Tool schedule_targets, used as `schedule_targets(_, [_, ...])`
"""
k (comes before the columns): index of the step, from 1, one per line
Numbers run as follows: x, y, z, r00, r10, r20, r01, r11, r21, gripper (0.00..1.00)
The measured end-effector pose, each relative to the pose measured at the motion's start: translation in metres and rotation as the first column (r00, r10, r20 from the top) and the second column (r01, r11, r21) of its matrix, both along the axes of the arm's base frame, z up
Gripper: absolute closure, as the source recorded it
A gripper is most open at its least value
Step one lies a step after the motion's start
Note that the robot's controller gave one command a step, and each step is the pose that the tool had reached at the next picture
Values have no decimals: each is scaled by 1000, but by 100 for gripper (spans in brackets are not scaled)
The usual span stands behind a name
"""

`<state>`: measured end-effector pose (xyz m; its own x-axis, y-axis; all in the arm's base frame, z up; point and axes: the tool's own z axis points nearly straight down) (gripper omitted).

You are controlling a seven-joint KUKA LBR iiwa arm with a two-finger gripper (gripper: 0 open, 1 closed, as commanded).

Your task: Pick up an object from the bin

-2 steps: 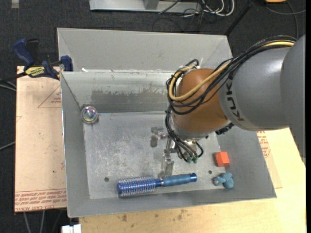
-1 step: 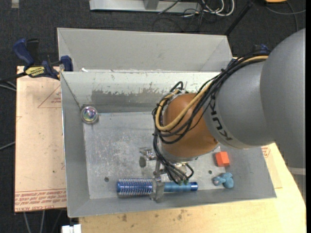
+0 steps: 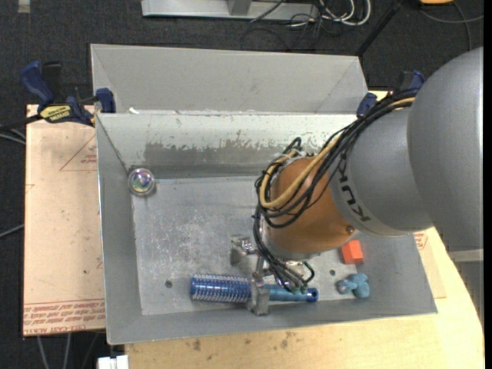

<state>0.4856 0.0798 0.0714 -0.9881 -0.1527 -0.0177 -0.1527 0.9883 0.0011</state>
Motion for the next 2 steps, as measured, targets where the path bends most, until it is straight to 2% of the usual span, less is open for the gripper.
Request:
schedule_targets(1, [-5, 1, -1, 1000, 4, -17, -5, 1000, -2, 100])
schedule_targets(2, [-1, 16, 214, 999, 32, -8, -32, 999, -2, 100])
